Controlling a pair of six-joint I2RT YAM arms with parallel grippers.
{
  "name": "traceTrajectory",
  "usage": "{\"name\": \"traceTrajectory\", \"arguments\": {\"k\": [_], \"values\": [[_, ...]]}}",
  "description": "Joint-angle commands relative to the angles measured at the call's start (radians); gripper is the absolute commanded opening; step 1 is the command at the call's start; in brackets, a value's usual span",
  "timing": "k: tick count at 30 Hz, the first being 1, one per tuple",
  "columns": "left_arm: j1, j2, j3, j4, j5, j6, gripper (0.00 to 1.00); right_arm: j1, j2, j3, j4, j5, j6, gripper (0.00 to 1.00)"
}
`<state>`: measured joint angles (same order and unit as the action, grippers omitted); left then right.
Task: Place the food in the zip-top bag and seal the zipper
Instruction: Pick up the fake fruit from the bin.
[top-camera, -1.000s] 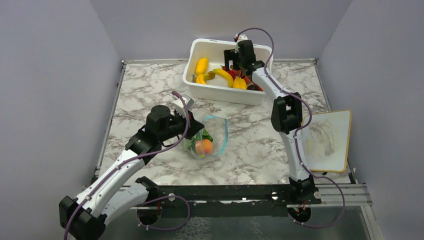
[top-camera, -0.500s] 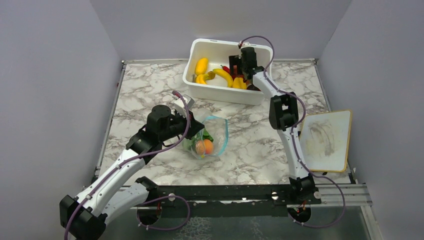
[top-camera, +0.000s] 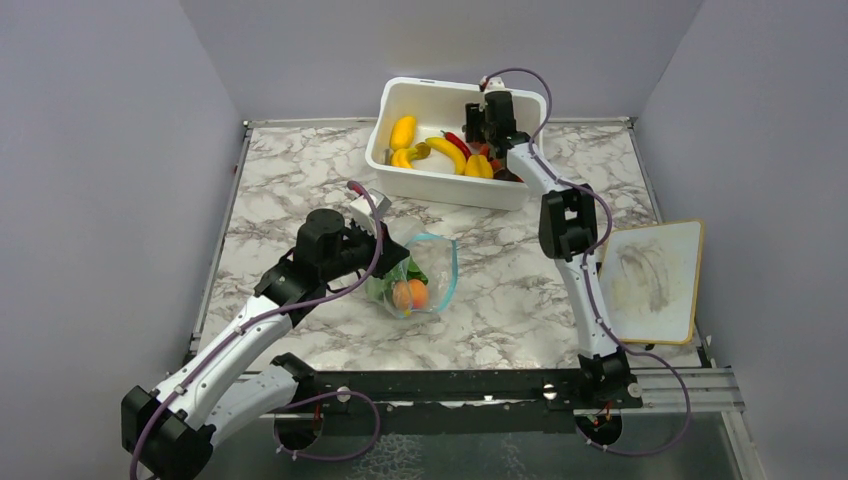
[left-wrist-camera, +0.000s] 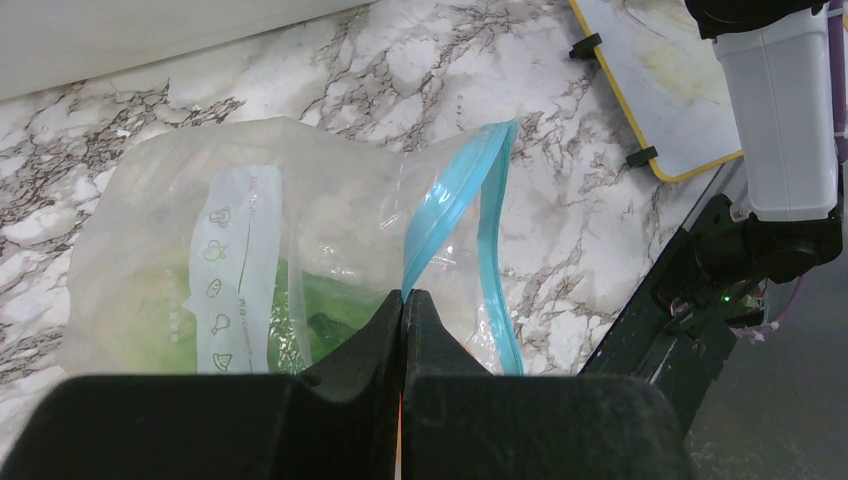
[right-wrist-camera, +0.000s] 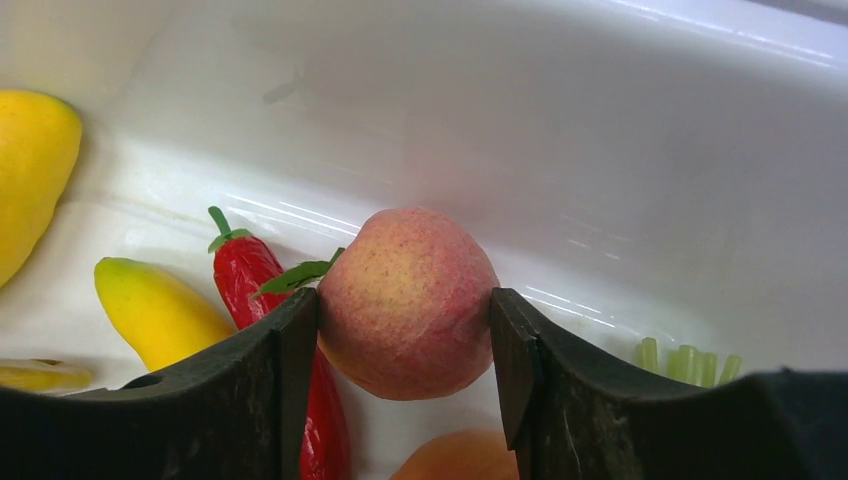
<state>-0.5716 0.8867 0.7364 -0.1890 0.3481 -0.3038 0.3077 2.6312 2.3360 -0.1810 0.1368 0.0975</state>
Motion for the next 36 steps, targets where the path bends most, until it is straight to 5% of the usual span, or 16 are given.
{"name": "traceTrajectory", "arguments": {"k": [1,19,31,36], "values": [[-0.005,-0.003,-0.002,0.028,0.009,0.011,0.0,-0.007,0.004,-0.01,0.063,-0.018,-0.02,0.56],[-0.005,-0.031,-0.011,0.024,-0.015,0.014,0.0,-0.007,-0.263,-0.306,0.135,-0.134,0.028,0.33],[-0.005,-0.044,-0.017,0.023,-0.033,0.012,0.0,-0.007,-0.547,-0.543,0.133,-0.221,0.023,0.32],[-0.005,-0.039,-0.015,0.019,-0.039,0.015,0.0,-0.007,-0.748,-0.761,0.181,-0.251,0.068,0.32]]}}
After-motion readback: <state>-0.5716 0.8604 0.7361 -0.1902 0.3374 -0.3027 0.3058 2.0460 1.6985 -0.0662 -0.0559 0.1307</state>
